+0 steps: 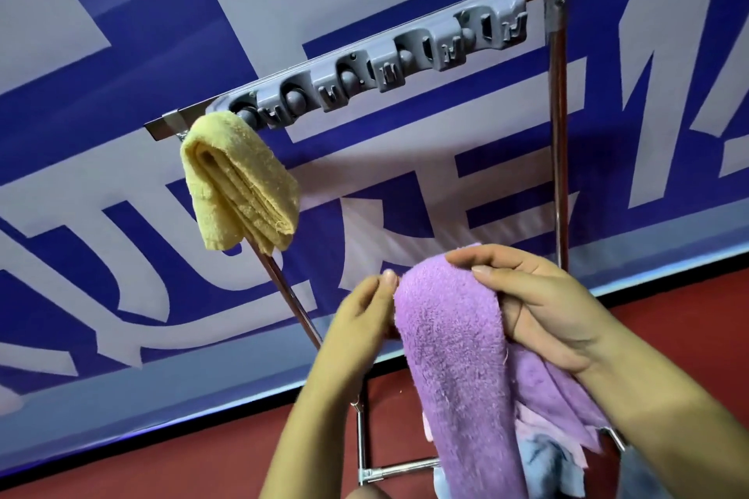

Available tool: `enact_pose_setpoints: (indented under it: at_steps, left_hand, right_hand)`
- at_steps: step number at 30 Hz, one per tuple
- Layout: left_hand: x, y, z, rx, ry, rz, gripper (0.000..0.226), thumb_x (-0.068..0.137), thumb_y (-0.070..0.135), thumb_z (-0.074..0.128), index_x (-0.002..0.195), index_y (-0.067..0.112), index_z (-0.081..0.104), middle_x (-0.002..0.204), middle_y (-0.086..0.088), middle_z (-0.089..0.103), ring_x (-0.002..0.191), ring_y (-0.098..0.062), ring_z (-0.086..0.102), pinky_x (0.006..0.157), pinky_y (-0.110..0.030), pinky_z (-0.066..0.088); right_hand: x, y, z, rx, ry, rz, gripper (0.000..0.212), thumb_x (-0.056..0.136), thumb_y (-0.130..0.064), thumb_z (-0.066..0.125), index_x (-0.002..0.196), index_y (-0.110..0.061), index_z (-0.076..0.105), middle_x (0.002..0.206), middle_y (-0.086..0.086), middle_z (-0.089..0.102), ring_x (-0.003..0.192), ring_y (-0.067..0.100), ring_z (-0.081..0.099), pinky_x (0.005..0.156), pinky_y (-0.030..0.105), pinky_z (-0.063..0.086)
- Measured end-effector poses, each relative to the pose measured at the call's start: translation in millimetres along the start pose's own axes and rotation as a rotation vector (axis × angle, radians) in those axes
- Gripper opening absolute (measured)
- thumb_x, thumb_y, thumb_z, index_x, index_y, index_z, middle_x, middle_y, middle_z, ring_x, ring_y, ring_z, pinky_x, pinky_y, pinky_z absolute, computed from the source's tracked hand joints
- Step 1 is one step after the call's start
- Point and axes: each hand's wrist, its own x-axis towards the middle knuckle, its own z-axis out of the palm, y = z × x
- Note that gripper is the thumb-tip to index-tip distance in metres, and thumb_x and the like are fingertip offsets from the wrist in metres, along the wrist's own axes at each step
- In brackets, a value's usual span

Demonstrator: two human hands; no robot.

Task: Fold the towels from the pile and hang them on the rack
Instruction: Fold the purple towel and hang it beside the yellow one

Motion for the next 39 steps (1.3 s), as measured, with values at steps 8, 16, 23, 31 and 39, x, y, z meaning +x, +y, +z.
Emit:
enact_pose_setpoints:
  at_steps: [8,16,23,31,39]
  left_hand:
    - [-16,1,13,-0.345,-0.073,0.057,0.051,0.079,0.056,0.060,0.128,0.044,0.052,0.122,-0.014,0.063,0.094,-0.007,0.065,0.086,-0.031,0.052]
    - [-16,7,21,-0.286,-0.003,0.231,0.057,0.079,0.012,0.069,0.123,0.046,0.057,0.112,-0.007,0.068,0.096,-0.014,0.065,0.083,-0.026,0.054]
    - [-13,25,18,-0.366,0.079,0.181,0.021,0.089,0.016,0.061,0.099,0.030,0.073,0.102,0.012,0.072,0.090,0.002,0.064,0.069,-0.012,0.048]
    - [-12,26,11,-0.434,0.180,0.154,0.017,0.080,0.011,0.070,0.086,0.026,0.076,0.083,0.009,0.072,0.080,-0.007,0.062,0.066,-0.021,0.047]
    - [-18,16,14,-0.507,-0.147,0.151,0.079,0.060,0.061,0.079,0.131,0.037,0.052,0.136,0.005,0.057,0.120,-0.014,0.058,0.088,-0.031,0.051]
  right_hand:
    - [-1,1,8,-0.041,0.042,0.009,0.026,0.080,-0.004,0.048,0.085,-0.008,0.073,0.089,0.007,0.072,0.082,0.011,0.067,0.071,0.019,0.055]
    - [-1,-3,7,-0.376,0.164,-0.043,0.033,0.093,-0.005,0.047,0.083,-0.021,0.074,0.077,0.013,0.059,0.075,0.028,0.044,0.066,0.034,0.039]
    - [-2,-6,13,-0.489,0.126,-0.115,0.038,0.095,-0.006,0.046,0.091,-0.033,0.073,0.079,-0.011,0.068,0.072,0.005,0.059,0.059,0.024,0.047]
    - [-5,-6,21,-0.424,0.108,-0.214,0.035,0.092,-0.005,0.049,0.091,-0.030,0.073,0.085,-0.010,0.070,0.074,0.002,0.061,0.059,0.017,0.047]
    - [-1,-20,33,-0.050,0.106,-0.129,0.027,0.090,0.001,0.043,0.095,-0.012,0.067,0.079,-0.002,0.070,0.067,0.006,0.064,0.058,0.015,0.052]
